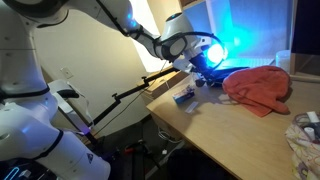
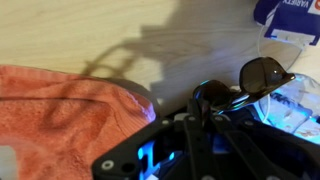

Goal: Fold the sunglasses.

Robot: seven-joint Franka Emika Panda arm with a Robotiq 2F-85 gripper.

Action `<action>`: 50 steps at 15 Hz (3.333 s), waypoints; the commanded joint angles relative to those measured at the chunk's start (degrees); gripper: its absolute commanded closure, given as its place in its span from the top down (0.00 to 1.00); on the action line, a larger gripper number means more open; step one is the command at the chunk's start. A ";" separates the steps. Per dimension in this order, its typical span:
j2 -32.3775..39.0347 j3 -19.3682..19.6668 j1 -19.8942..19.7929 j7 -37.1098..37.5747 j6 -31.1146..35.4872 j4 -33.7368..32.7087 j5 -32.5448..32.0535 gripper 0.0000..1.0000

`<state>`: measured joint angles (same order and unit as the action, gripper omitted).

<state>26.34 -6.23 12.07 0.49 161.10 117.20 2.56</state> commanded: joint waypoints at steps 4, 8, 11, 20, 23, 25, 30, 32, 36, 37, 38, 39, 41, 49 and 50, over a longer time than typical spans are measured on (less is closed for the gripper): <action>-3.38 3.68 -0.14 3.76 -10.03 1.43 -5.57 0.01; -2.95 9.64 3.67 13.70 -13.39 0.62 -14.73 0.01; -2.49 13.33 6.96 22.12 -16.48 -0.24 -22.00 0.01; 0.57 13.32 11.70 41.62 -29.02 -4.33 -35.82 0.01; 3.29 11.24 11.18 41.49 -31.29 -6.44 -35.38 0.01; 5.53 10.88 11.70 41.79 -33.15 -8.27 -35.78 0.01; 9.98 10.58 12.41 41.42 -36.69 -12.45 -35.64 0.01; 11.15 10.61 12.77 41.38 -38.11 -13.98 -35.81 0.01; 12.30 10.37 13.40 41.08 -41.14 -16.18 -36.01 0.37; 12.48 10.12 13.26 40.76 -41.28 -16.49 -35.69 0.44; 12.57 10.13 13.41 40.93 -41.87 -16.84 -35.70 0.51; 12.61 10.17 13.51 41.20 -41.93 -16.97 -35.91 0.59; 12.64 10.11 13.52 41.22 -42.19 -17.30 -35.90 0.75; 7.68 8.78 11.15 38.33 -39.46 -14.22 -34.65 0.89; 6.09 8.16 9.56 36.37 -38.28 -13.17 -33.58 0.97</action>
<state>37.62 3.73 24.96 40.51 120.92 100.51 -32.68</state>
